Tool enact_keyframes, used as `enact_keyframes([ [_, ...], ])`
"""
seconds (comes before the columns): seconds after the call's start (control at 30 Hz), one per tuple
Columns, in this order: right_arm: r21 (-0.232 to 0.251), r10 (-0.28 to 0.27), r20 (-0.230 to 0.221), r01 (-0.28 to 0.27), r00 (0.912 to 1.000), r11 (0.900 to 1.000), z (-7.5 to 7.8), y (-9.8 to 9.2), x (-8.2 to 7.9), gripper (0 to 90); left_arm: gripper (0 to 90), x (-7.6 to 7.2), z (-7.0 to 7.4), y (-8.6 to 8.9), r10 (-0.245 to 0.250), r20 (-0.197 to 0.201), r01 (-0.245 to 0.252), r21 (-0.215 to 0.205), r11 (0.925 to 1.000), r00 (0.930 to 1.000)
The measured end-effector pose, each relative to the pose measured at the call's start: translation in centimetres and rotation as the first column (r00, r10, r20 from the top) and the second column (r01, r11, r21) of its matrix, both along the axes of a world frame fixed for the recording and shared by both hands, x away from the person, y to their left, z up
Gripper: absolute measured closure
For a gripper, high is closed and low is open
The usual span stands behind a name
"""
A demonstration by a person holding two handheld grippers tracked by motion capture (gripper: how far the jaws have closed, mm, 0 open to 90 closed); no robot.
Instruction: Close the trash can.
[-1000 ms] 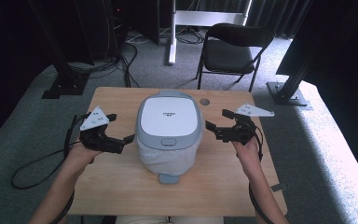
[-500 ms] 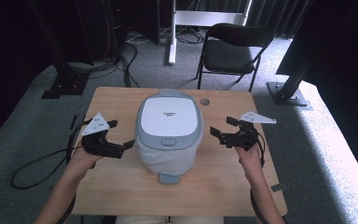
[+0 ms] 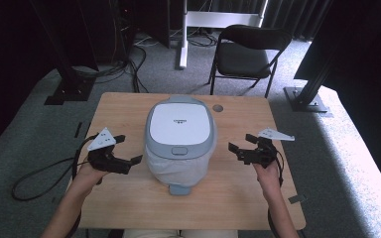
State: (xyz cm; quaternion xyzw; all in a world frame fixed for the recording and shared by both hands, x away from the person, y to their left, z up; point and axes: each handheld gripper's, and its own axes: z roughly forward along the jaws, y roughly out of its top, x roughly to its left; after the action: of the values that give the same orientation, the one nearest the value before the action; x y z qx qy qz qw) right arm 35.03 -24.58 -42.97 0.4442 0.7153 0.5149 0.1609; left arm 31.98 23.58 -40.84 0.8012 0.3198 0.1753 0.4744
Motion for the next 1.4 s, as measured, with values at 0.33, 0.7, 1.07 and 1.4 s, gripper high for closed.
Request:
enact_keyframes([
  [0.33, -0.015, -0.017, -0.055, 0.016, 0.9983, 1.0, -2.7, -0.4, -0.1, 10.2, 2.1, 0.5, -3.5, 0.7, 0.026, -0.066, -0.025, 0.025, 0.9994, 0.9974],
  [0.7, -0.06, -0.037, -0.064, 0.034, 0.9972, 0.998, -5.5, -0.8, 0.0, 10.2, 2.1, 0.8, -6.6, 1.7, 0.082, -0.119, -0.075, 0.058, 0.9955, 0.9895],
  [1.07, -0.09, -0.042, -0.094, 0.034, 0.9947, 0.995, -8.3, -1.1, 0.0, 10.2, 2.1, 0.7, -8.3, 2.0, 0.107, -0.139, -0.093, 0.104, 0.9903, 0.9846],
  [1.4, -0.124, -0.073, -0.09, 0.062, 0.9933, 0.99, -9.7, -1.3, -0.6, 10.2, 2.1, 0.1, -9.5, 2.4, 0.129, -0.15, -0.112, 0.119, 0.9866, 0.9803],
])
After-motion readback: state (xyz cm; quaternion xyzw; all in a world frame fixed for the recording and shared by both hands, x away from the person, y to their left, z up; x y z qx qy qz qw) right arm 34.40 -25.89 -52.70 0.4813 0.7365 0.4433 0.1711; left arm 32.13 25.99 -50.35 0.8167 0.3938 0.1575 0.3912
